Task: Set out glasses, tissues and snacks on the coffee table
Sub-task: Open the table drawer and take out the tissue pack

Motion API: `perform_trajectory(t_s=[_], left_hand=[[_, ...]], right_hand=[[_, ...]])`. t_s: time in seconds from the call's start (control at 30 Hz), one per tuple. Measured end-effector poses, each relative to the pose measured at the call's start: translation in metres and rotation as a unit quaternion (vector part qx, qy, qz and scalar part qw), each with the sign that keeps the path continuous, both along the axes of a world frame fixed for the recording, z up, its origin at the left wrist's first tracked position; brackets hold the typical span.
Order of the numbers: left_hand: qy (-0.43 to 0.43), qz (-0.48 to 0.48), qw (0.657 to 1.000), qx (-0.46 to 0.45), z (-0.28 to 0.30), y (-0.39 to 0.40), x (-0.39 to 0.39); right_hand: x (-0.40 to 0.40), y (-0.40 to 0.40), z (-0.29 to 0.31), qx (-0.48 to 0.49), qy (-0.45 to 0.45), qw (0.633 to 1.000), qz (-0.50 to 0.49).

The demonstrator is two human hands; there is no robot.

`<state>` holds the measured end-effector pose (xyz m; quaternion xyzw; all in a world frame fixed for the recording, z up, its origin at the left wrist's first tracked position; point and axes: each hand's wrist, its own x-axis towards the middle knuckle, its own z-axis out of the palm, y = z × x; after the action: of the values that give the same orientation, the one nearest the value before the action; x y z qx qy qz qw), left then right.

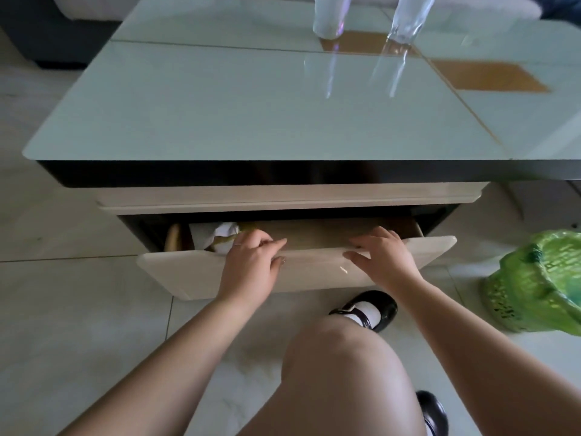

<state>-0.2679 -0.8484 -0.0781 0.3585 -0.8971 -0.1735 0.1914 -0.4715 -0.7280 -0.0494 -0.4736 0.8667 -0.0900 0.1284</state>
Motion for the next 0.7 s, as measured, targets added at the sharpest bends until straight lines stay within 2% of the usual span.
perform_trajectory(t_s=[0.2, 0.33, 0.5, 0.7], left_hand=[[-0.092, 0.000, 0.995, 0.030, 0.007, 0.014, 0.033], [-0.135, -0.019, 0.986, 0.100, 0.020, 0.028, 0.045], [-0.187, -0.013, 0.968, 0.165, 0.021, 0.035, 0.055], [-0.204, -0.023, 0.958, 0.199, 0.022, 0.049, 0.063]], right_hand=[[0.014, 0.027, 0.007, 0.043, 0.003, 0.998, 0.050], [0.030, 0.040, 0.019, 0.087, -0.078, 0.993, -0.018], [0.041, 0.054, 0.019, 0.104, -0.084, 0.990, -0.039], [0.041, 0.067, 0.015, 0.130, -0.119, 0.983, -0.055]])
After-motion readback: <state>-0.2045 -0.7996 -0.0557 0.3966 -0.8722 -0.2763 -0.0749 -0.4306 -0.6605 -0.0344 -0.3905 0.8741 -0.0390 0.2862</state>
